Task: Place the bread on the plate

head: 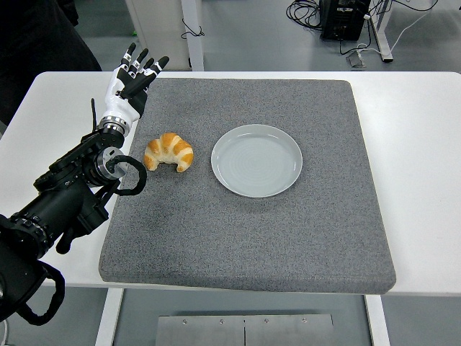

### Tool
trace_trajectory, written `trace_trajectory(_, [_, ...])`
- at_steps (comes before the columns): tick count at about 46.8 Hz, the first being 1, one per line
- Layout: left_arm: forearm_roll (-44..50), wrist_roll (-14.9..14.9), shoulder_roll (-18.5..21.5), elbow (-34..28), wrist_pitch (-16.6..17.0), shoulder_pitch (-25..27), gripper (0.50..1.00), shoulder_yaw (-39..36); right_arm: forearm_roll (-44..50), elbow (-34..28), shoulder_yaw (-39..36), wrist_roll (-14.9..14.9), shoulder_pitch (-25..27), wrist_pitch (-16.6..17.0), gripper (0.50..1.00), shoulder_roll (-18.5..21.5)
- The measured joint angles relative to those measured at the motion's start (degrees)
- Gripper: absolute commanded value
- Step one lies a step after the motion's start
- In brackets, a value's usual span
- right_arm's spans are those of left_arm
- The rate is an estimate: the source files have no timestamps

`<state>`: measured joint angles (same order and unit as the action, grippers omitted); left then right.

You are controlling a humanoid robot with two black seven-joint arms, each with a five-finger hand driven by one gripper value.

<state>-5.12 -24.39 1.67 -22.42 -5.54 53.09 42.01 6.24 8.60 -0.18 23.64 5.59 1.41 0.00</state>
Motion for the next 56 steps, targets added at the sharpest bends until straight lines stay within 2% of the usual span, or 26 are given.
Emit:
trace_trajectory(43, [-0.9,0.3,0.7,-0.5,-0.3,1.5,0.972,-0.4,0.0,0.0,0.0,0.0,0.0,0.0,1.0,0.0])
trace_trajectory(56, [-1.0,0.7,6.4,-7.3,-0.2,1.5,0.971,-2.5,0.0,0.0,0.0,0.0,0.0,0.0,1.0,0.0])
